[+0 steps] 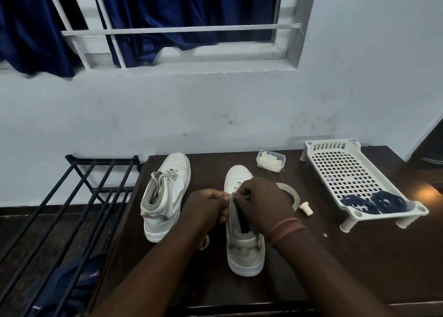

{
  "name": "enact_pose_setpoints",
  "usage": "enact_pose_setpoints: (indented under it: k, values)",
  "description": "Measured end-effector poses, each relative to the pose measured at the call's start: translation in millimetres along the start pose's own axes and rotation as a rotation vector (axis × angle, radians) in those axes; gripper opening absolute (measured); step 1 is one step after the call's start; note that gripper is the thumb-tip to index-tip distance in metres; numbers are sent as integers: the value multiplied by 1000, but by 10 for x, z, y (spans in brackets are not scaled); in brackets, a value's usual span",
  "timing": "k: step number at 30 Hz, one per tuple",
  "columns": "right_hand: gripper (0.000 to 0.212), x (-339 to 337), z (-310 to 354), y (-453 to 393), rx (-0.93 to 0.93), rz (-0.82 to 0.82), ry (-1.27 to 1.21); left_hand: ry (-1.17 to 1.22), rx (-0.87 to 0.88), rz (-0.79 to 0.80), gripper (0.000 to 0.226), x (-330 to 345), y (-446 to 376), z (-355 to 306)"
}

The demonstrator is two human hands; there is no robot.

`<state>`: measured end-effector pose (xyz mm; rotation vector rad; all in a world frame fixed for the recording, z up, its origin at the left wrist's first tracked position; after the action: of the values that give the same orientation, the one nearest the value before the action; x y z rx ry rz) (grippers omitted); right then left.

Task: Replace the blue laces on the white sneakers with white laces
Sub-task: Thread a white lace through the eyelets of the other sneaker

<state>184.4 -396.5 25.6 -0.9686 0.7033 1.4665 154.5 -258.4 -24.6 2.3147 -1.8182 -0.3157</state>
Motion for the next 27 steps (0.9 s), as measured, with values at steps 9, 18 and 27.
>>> enact_pose_setpoints:
  k: [9,18,27]
  values:
    - [39,18,-302,-21,288,169,-146,601,59,-222,32,-401,18,-590]
    - [37,45,-286,-11,349,279,-101,-313,150,363,19,-217,170,-541]
    - [32,81,-268,-3,363,267,-93,785,31,220,25,-328,100,-658]
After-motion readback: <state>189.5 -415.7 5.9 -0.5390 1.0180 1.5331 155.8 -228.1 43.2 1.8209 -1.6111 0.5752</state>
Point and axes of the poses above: each hand's wrist, its own y-axis away from the middle knuckle, its own x-axis out of the palm, z = x × y, the point moved 5 cm from there along -y, towards the middle knuckle, and after that the axes turned 8 degrees about x, right-handed, at the moved point
